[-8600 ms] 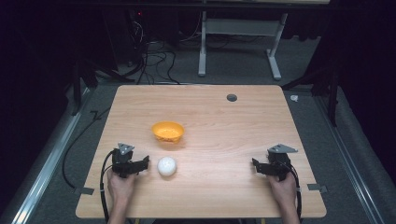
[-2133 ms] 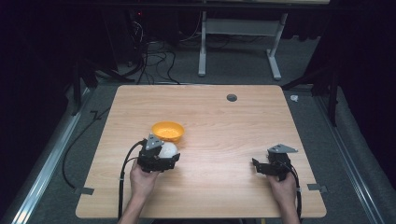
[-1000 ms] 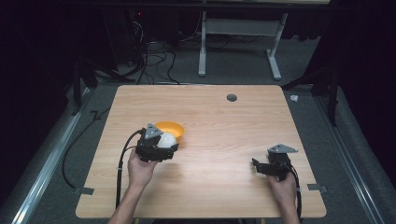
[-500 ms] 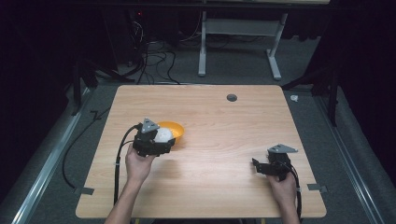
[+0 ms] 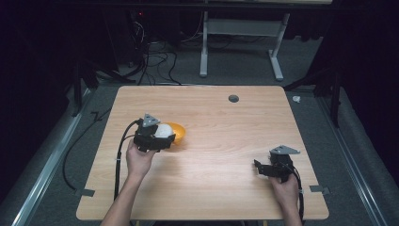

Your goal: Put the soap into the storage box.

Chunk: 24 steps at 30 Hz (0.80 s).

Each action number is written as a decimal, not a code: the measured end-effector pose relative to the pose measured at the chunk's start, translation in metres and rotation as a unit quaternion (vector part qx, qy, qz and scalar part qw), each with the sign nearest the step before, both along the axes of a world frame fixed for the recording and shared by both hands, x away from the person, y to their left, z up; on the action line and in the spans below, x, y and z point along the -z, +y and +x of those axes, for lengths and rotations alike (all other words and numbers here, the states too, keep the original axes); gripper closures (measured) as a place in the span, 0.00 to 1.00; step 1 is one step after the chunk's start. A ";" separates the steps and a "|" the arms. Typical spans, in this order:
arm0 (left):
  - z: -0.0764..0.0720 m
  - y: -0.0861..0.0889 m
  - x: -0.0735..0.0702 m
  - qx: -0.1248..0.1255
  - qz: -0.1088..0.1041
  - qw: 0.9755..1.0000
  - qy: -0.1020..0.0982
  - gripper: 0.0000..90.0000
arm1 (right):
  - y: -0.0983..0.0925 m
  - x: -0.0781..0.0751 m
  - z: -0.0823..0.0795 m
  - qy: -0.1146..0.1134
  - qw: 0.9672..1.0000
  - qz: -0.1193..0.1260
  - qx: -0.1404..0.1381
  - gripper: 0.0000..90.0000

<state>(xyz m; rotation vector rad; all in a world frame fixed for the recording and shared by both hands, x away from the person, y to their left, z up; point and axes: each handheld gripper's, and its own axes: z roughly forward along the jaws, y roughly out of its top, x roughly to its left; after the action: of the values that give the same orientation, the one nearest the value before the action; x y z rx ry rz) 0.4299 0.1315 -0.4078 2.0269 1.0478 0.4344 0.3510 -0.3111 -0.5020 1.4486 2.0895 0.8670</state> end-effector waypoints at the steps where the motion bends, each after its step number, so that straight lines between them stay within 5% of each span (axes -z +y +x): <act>1: 0.002 0.000 0.000 0.000 0.001 1.000 0.001 0.27 | 0.000 0.000 0.000 0.000 1.000 0.000 0.000 0.25; 11: 0.018 -0.004 0.002 -0.007 0.007 1.000 0.012 0.27 | 0.000 0.000 0.000 0.001 1.000 0.001 0.001 0.25; 16: 0.029 -0.010 0.005 -0.015 0.032 0.999 0.016 0.27 | 0.000 0.000 0.000 0.001 1.000 0.001 0.001 0.25; 24: 0.040 -0.011 0.014 -0.031 0.033 0.999 0.026 0.27 | 0.000 0.000 0.000 0.001 1.000 0.001 0.001 0.25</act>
<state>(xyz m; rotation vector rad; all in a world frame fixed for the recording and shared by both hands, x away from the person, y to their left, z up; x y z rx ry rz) 0.4695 0.1202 -0.4218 2.0779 1.1429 0.4555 0.3510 -0.3112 -0.5019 1.4520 2.0888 0.8690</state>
